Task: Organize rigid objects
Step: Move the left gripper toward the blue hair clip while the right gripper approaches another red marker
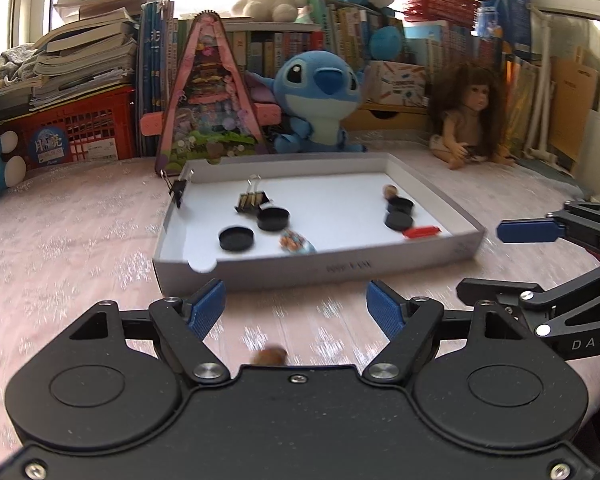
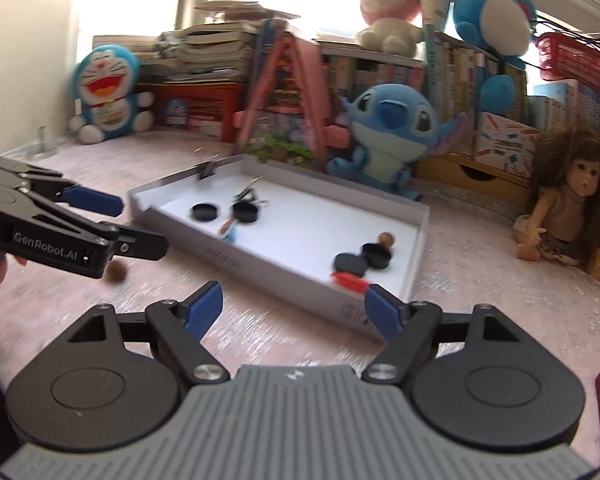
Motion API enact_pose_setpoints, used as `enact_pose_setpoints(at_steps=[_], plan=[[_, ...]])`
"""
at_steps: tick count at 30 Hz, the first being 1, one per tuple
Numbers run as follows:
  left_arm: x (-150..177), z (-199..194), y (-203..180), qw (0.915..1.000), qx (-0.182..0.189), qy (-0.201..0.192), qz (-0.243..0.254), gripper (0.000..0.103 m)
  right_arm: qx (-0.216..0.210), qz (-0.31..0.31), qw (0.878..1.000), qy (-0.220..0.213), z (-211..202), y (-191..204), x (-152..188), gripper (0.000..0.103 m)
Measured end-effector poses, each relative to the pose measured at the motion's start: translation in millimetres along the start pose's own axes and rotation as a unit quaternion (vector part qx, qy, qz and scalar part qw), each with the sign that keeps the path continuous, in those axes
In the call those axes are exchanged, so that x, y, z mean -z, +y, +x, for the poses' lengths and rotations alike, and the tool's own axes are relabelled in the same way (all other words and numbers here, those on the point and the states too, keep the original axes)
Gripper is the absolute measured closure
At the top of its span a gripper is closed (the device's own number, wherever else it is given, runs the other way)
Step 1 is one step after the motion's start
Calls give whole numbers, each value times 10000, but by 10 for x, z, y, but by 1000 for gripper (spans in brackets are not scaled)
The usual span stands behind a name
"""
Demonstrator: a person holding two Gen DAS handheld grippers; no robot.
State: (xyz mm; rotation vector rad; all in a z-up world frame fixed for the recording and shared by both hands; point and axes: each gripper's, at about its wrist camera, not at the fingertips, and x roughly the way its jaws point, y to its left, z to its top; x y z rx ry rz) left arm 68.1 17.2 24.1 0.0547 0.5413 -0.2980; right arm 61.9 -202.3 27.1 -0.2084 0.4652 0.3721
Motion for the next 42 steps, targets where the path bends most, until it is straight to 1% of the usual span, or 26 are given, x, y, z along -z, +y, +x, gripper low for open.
enact_pose_setpoints(at_steps=[11, 17, 24, 29, 32, 35, 37, 38, 42], plan=[[338, -324, -145, 9993, 312, -3, 229, 27, -548, -177, 9983, 88, -179, 204, 274, 16], [475, -398, -200, 9984, 334, 67, 460, 27, -704, -246, 9971, 162, -166, 294, 351, 16], [565, -376, -179, 9982, 102, 191, 551, 27, -810, -269, 9962, 180, -123, 351, 364, 16], [582, -343, -76, 9985, -111, 281, 446, 27, -886, -254, 9956, 141, -105, 383, 368, 16], [580, -322, -4, 9986, -251, 287, 367, 27, -908, -202, 9957, 49, -118, 393, 376, 16], [569, -297, 50, 9985, -364, 291, 275, 27, -940, -184, 9954, 65, -108, 405, 380, 16], [563, -291, 62, 9985, -409, 285, 232, 27, -931, -196, 9954, 65, -103, 417, 383, 18], [562, -299, 61, 9986, -396, 262, 221, 27, -934, -194, 9954, 56, -102, 419, 380, 20], [557, -363, 6, 9992, -152, 100, 365, 27, -922, -217, 9955, 39, -91, 423, 370, 31]])
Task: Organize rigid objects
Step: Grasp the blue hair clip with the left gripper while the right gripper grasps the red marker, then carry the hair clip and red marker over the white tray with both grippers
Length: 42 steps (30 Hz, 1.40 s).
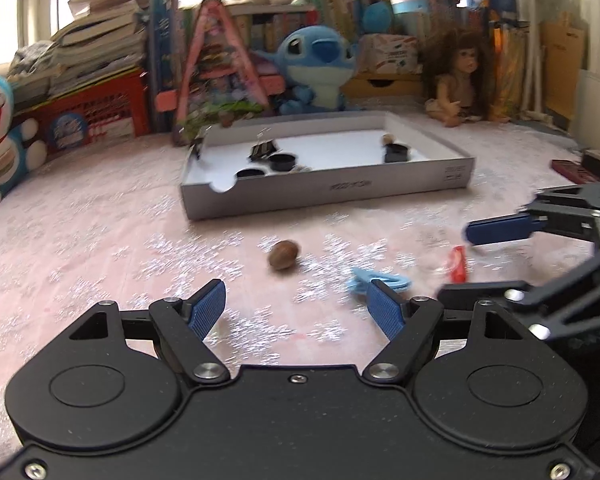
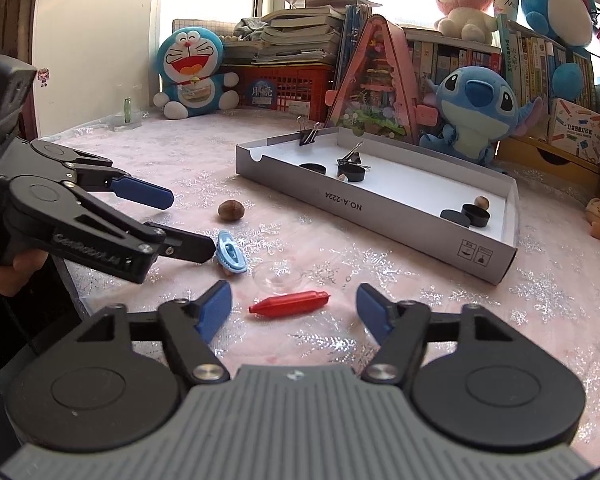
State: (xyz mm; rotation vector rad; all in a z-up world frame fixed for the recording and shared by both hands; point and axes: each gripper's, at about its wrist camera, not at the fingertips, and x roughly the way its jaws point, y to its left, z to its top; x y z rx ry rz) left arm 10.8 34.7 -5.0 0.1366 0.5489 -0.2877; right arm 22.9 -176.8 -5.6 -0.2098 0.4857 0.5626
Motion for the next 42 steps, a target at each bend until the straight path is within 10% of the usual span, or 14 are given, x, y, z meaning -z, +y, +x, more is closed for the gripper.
enact_pose_setpoints(at_steps=[5, 16, 24, 42], plan=[[2, -20, -110, 9998, 133, -48, 148, 27, -42, 41, 10000, 47, 20, -10, 9, 54], [14, 63, -318, 9992, 376, -89, 96, 34, 323, 231, 9992, -57, -87, -114, 53, 54], [9, 152, -373, 9990, 430, -78, 110, 67, 563, 384, 9976, -87, -106, -198, 58, 54], [-599, 275, -56, 9989, -1, -315, -343, 67, 1372, 1040, 9850, -81, -38, -586, -244, 54]])
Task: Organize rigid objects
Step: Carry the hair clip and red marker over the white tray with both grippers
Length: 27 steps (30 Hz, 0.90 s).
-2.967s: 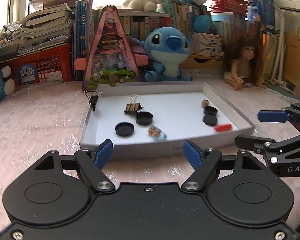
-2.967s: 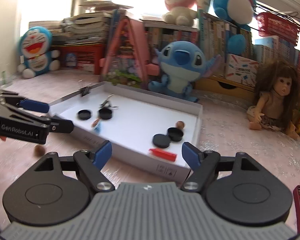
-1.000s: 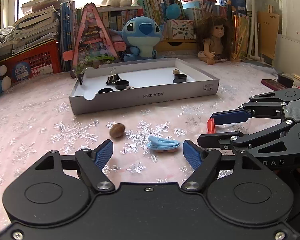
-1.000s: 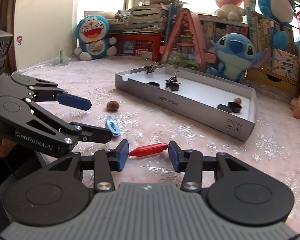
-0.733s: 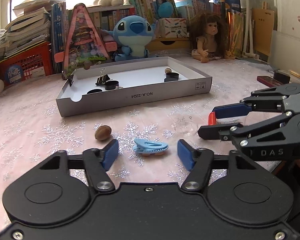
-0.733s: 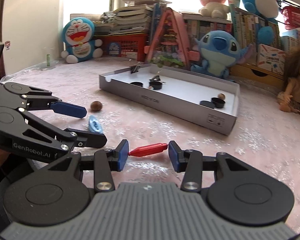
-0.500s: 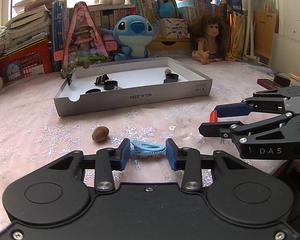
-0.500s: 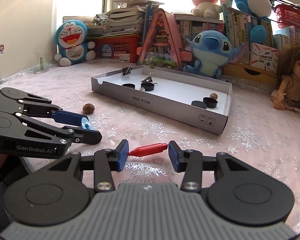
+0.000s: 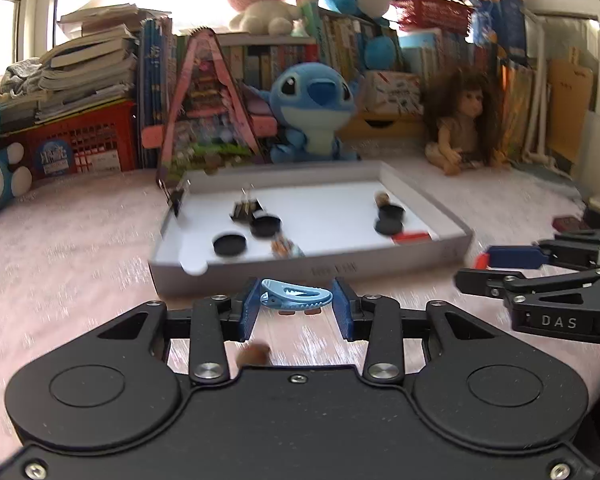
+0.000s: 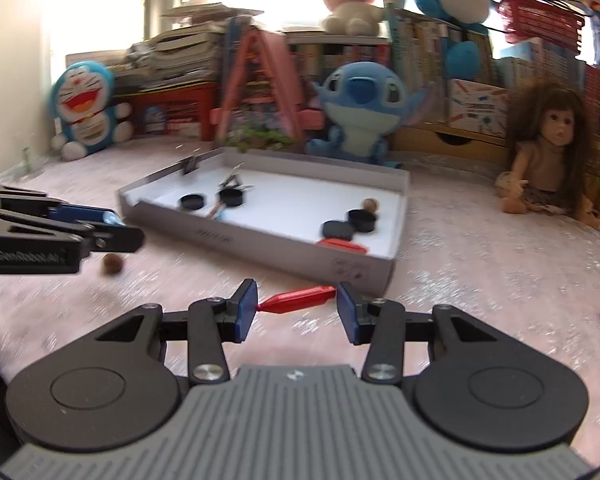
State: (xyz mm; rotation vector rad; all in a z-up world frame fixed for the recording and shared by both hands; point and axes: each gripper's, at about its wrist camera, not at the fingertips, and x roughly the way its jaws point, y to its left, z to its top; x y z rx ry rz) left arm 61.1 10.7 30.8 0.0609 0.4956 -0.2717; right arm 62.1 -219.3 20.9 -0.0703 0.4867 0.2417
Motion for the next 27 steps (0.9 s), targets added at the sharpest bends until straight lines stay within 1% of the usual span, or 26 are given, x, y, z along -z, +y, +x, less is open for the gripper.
enact_pose_setpoints(at_steps=[4, 9, 13, 15, 18, 21, 25, 27], plan=[[-193, 149, 92, 9998, -114, 4, -141, 67, 158, 292, 9994, -28, 89, -149, -136, 54], [-433, 367, 194, 9994, -179, -85, -270, 67, 312, 315, 9989, -117, 210, -248, -327, 54], [-732, 627, 291, 9992, -136, -161, -354, 67, 424, 442, 9980, -145, 397, -370, -550, 54], [-868, 798, 329, 9988, -200, -183, -405, 67, 458, 609, 9970, -127, 529, -462, -665, 54], [-1000, 1092, 379, 9982, -285, -137, -508, 67, 509, 895, 9946, -86, 750, -588, -786, 54], [-1054, 1365, 419, 9977, -367, -86, -569, 67, 489, 1103, 9927, 4, 982, -657, -848, 54], [-1122, 1713, 457, 9964, -404, 207, -721, 67, 480, 1135, 9923, 145, 1271, -668, -899, 54], [-1157, 1841, 456, 9966, -424, 312, -635, 67, 463, 1194, 9913, 304, 1397, -686, -938, 54]])
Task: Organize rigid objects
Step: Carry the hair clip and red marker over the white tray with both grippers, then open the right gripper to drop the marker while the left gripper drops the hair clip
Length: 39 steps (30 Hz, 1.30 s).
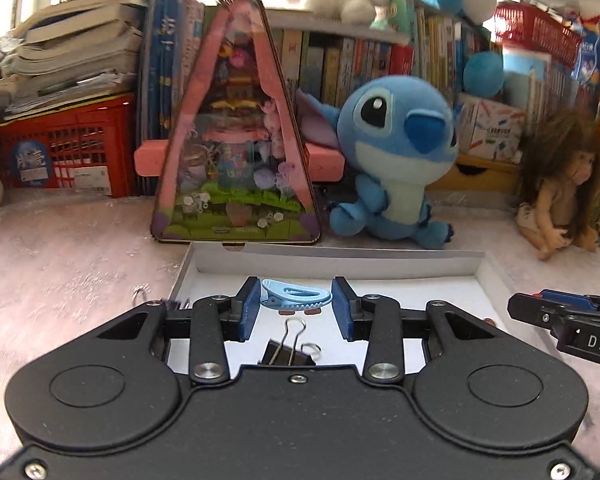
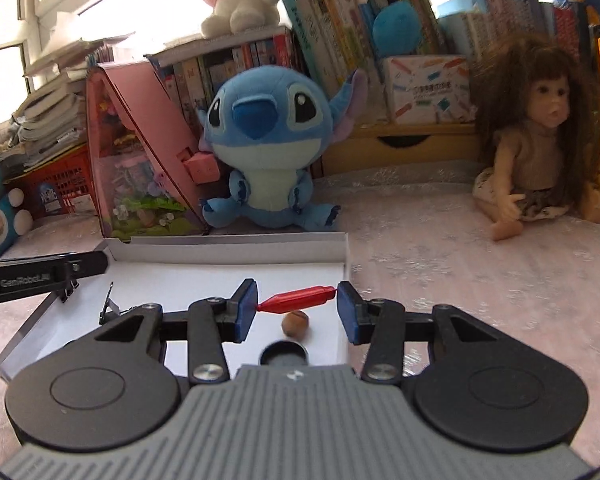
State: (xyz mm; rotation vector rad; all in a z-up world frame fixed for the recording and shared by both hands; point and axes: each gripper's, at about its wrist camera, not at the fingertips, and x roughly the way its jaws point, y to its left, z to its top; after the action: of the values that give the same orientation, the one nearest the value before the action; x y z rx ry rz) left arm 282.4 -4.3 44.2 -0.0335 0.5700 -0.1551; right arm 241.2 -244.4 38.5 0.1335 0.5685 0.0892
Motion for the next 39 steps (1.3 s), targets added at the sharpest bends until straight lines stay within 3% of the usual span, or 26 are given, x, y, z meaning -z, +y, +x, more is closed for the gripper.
enact_pose_setpoints(at_steps=[10, 24, 39], plan=[[-43, 387, 11, 9991, -8, 376, 183, 67, 34, -169, 9987, 490, 427, 90, -124, 54], [80, 582, -6, 9961, -49, 842, 268, 66, 79, -211, 9973, 693, 551, 107, -77, 54], [73, 606, -39, 9951, -114, 908, 372, 66, 126, -416, 9948, 923, 617, 166, -82, 52]])
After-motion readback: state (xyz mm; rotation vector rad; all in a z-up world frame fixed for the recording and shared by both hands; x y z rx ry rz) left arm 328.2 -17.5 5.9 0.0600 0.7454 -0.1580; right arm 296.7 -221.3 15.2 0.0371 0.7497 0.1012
